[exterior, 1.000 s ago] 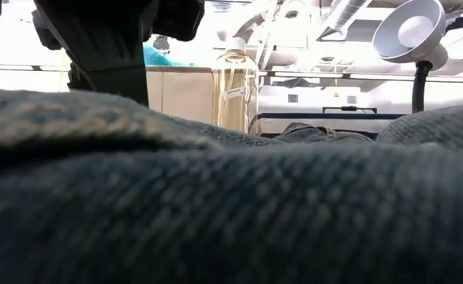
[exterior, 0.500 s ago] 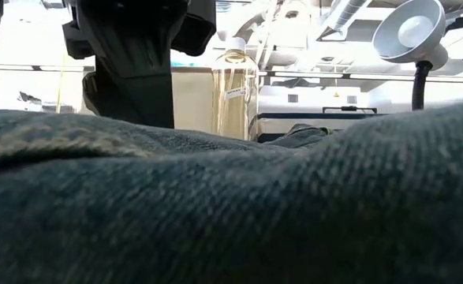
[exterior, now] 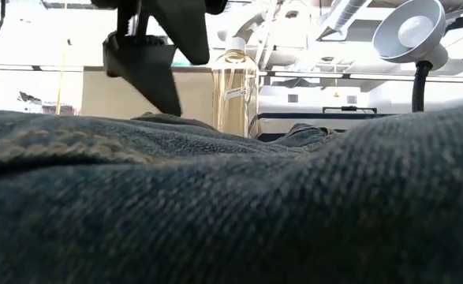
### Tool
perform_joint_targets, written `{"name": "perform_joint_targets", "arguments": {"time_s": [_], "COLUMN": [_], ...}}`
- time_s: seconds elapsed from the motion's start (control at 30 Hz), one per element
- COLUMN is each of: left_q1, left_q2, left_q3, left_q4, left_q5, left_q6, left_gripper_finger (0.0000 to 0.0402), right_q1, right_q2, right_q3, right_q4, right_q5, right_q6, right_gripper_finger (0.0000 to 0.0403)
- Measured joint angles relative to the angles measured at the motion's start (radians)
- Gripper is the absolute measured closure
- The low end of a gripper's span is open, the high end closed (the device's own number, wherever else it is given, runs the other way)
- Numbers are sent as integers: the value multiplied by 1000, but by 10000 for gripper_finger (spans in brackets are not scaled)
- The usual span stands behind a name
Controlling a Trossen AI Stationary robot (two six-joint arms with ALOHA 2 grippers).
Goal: Sort clothes
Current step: Put the dark blue pants into the blue laundry organizer
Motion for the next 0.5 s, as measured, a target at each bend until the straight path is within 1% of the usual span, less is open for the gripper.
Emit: {"name": "perform_joint_targets", "arguments": {"time_s": [0.13,0.27,0.5], "left_q1": [-1,-1,10], "left_q2": [2,2,2], "left_q3": [-4,-41,-145], "left_q4": [-1,-5,48], "left_q5": [-56,-124,-126], "left_q6": [46,57,65], "left_gripper_finger": [86,86,86], "right_q1": [0,0,0], "right_q2": [0,0,0], "right_q3": [0,0,0], "right_q4": [2,2,0], "right_q5": [0,0,0], "right_q6": [0,-1,-3], "right_gripper_finger": [196,196,196]}}
